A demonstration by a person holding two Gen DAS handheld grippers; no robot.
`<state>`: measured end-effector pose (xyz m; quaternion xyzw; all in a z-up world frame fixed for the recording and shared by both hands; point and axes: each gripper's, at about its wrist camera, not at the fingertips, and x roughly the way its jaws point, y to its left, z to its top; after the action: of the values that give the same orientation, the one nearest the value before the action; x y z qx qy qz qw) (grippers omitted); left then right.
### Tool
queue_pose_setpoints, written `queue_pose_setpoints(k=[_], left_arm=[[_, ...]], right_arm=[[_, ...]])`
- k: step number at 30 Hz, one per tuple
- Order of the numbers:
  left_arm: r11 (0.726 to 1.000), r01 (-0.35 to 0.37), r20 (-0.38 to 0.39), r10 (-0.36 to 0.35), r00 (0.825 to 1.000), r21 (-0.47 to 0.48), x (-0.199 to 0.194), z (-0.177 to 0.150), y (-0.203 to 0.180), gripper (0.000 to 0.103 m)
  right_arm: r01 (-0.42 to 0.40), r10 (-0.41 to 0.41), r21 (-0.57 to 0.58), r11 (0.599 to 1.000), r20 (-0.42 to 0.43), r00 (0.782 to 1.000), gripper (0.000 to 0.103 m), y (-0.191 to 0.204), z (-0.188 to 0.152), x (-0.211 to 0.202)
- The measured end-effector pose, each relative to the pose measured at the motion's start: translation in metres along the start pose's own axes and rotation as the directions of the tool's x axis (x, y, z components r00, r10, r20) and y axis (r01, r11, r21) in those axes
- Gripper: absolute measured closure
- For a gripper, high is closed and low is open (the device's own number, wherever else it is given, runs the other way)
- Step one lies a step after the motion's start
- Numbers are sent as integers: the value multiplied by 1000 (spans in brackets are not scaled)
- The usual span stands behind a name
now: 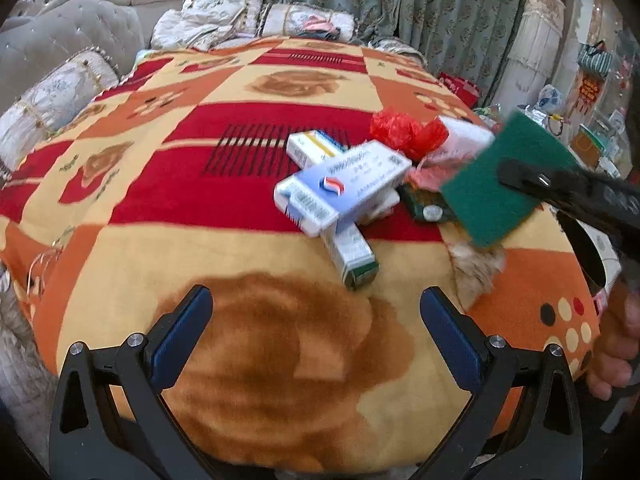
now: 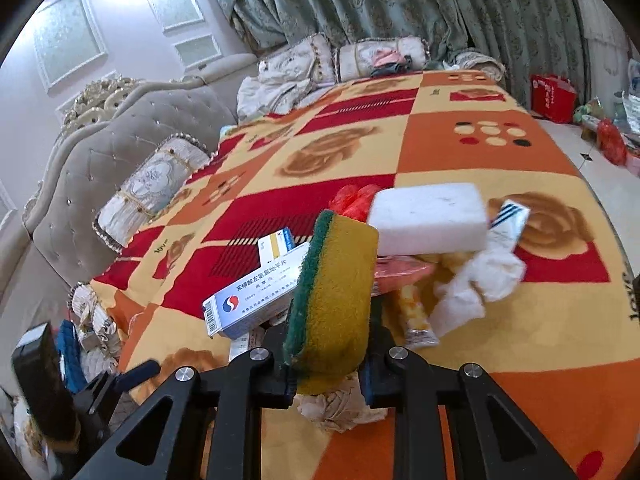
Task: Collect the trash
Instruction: 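Grasp the yellow-green sponge with the right tool, then grasp the white medicine box with the left tool while the right tool holds the sponge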
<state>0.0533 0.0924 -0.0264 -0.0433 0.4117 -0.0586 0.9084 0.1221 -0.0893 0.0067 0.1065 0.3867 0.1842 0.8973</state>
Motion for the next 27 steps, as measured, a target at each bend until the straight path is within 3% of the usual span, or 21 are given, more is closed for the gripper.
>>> queue_pose_setpoints(k=[7,14,17,18,19,20,21,24,27], left_arm=[[991,104,63,-109,992,81,29,52,3,0],[958,201,-55,-194,979,206,74,80,-6,0],[952,186,-80,-172,982,244,85,76,-13,1],[954,164,-70,-151,986,251,86,73,-15,7],[957,144,-56,-134,989,250,85,72,-15,20],[960,147,-56,-138,989,237,84,70,-13,27],[962,161,-62,-151,987,219,84,70,-11,41],[971,157,-48,-151,987,182,78,67,-5,60],[977,168,-13,-168,986,132,62,64,5,60]], right_arm=[[22,-22,-17,1000,13,1000,81,-18,-11,-32],[-1,1,4,1000,4,1000,81,-34,-23,-54],[-15,15,24,1000,24,1000,81,-39,-23,-62],[-20,20,27,999,32,999,81,-39,-22,-65],[-22,21,28,999,37,999,81,-40,-21,-67],[-22,21,30,999,42,999,81,-40,-20,-69],[-24,22,32,999,48,999,81,-41,-20,-72],[-17,15,37,999,56,998,81,-42,-21,-77],[-8,5,42,999,55,998,81,-45,-26,-81]])
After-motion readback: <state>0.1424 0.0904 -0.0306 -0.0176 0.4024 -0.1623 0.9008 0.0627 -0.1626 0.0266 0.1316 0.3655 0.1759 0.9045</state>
